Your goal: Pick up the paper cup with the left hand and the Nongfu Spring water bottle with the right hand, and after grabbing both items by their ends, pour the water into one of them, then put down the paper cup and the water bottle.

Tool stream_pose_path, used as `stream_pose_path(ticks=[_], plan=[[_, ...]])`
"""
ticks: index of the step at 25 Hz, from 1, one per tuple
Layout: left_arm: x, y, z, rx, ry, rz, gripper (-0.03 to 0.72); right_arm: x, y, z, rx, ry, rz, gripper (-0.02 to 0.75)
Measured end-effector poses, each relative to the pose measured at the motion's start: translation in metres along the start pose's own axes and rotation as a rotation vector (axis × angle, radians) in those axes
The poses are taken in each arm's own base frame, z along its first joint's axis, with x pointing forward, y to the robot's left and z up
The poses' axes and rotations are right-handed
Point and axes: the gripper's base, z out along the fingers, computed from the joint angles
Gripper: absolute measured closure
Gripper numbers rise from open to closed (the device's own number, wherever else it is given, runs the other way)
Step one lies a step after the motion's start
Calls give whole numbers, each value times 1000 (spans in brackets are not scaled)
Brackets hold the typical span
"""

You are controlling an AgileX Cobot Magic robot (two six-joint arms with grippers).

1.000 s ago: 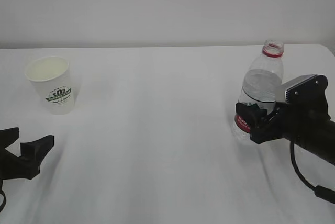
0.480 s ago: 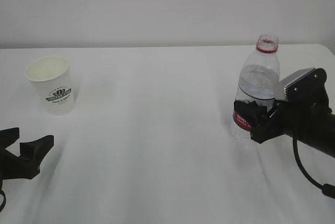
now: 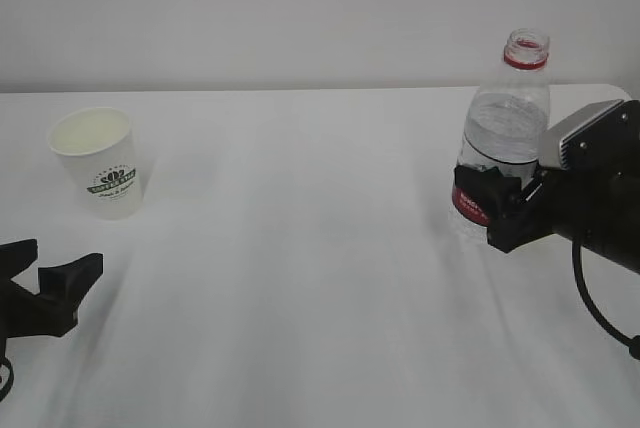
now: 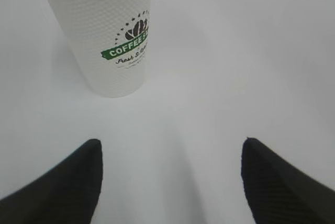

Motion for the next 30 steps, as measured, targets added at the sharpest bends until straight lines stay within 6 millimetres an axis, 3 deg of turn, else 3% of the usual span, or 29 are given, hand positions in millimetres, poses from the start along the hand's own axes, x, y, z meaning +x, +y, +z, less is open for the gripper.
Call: stream_pose_path(ticks=[7, 14, 22, 30], plan=[[-1, 2, 1, -26, -6, -10, 97, 1, 0, 0, 0, 7, 0, 258], [-11, 5, 18, -41, -52, -15, 95, 1, 0, 0, 0, 9, 19, 258], [-2, 7, 36, -43, -12, -16, 94, 1, 0, 0, 0, 9, 19, 258], [-2, 29, 36, -57, -16, -25, 95, 1, 0, 0, 0, 9, 19, 258]])
